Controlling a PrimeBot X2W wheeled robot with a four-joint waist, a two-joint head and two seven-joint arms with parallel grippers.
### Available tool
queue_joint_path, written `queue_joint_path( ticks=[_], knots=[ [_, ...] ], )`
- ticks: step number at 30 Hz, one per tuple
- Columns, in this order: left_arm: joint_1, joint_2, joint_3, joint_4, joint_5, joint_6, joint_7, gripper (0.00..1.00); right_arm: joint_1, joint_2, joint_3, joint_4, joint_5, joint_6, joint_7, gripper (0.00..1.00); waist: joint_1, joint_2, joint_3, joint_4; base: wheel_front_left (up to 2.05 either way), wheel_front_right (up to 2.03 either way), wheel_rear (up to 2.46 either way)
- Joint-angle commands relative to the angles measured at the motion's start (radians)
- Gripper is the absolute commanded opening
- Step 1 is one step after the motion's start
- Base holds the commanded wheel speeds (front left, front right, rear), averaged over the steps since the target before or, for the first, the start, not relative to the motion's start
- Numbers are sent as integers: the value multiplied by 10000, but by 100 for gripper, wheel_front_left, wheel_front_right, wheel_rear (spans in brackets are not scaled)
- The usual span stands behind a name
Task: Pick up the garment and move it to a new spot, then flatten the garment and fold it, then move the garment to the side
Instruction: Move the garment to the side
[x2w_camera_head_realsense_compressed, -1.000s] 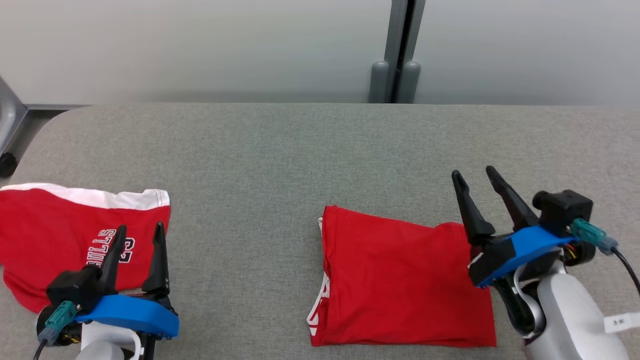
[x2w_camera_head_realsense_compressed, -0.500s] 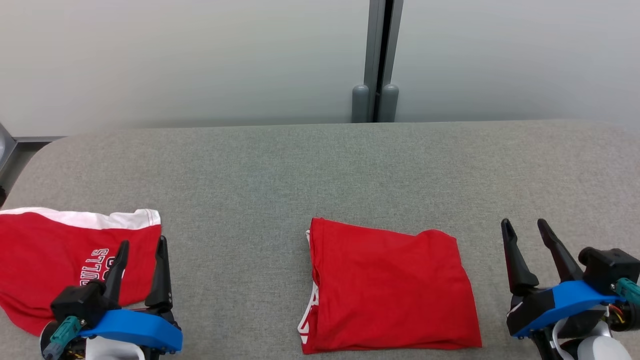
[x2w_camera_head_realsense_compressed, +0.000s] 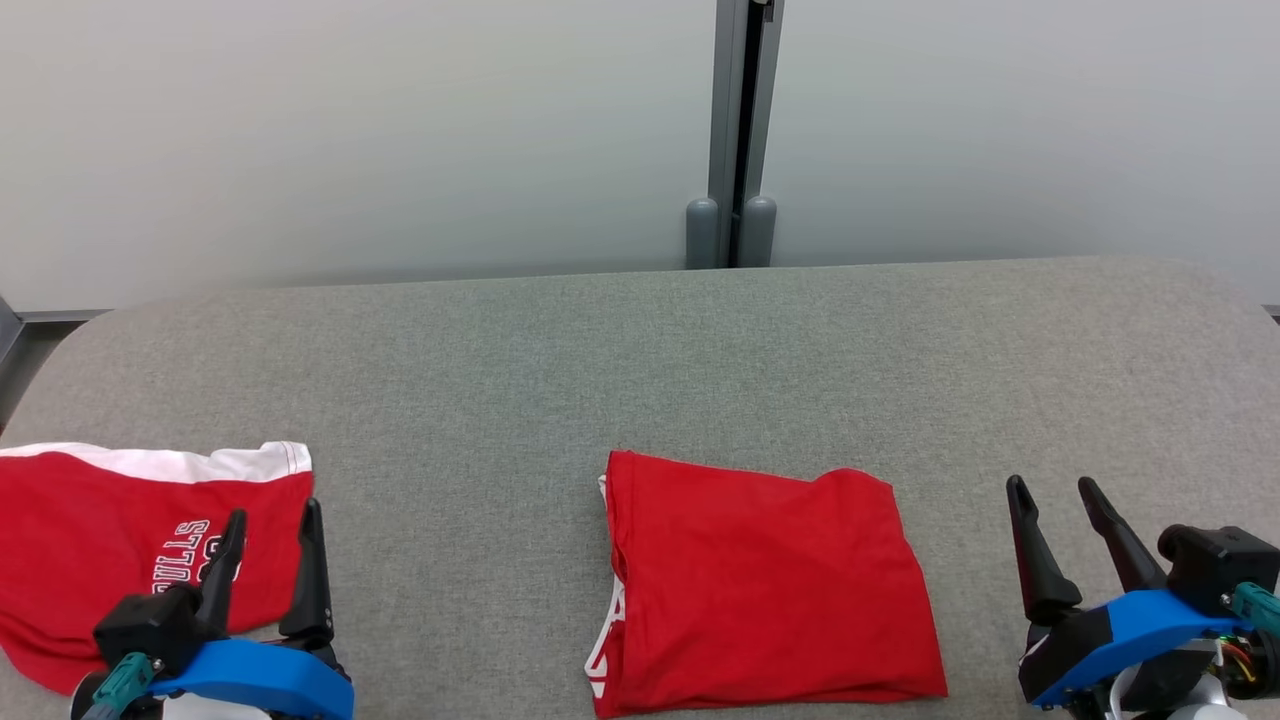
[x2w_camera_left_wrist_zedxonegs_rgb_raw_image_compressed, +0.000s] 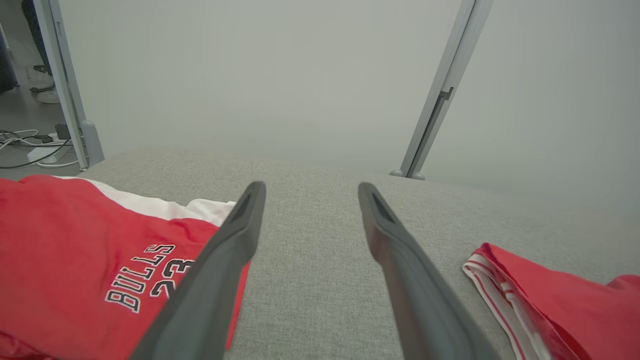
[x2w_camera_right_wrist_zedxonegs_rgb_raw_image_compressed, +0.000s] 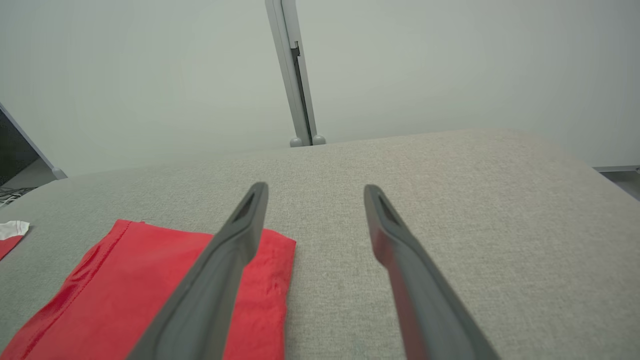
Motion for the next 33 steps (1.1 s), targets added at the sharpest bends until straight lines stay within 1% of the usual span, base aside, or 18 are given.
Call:
queue_joint_path(
  ticks=[1, 7, 15, 21, 23, 30, 33],
  knots=[
    [43, -11, 39, 33, 90, -42, -46, 100, 156, 26, -1, -65, 1, 1, 25, 100, 1, 0, 10, -5, 0, 0, 0],
    [-32, -9, 13, 139, 100, -77, -46, 100, 224, 41, 141, -64, 16, 1, -18, 100, 1, 0, 42, 7, 0, 0, 0],
    [-71, -6, 8, 114, 133, -19, -46, 100, 148, 55, 235, -90, 29, 1, 48, 100, 1, 0, 83, 17, 0, 0, 0],
    [-81, 39, 52, -7, 175, -38, -46, 100, -115, 59, 354, -209, 19, 1, 472, 100, 1, 0, 173, 23, 0, 0, 0],
    [-91, 51, 64, -54, 185, -35, -46, 100, -274, 61, 425, -243, 52, 1, 923, 100, 1, 0, 223, 9, 0, 0, 0],
    [-226, 27, 38, -157, 216, -28, -46, 100, -719, 56, 822, 63, 260, 1, 3765, 100, 1, 0, 453, -1, 0, 0, 0],
    [-371, -14, -22, -197, 255, -47, -46, 100, -1056, 57, 818, 380, 68, 1, 4660, 100, 1, 0, 618, 49, 0, 0, 0]
  ],
)
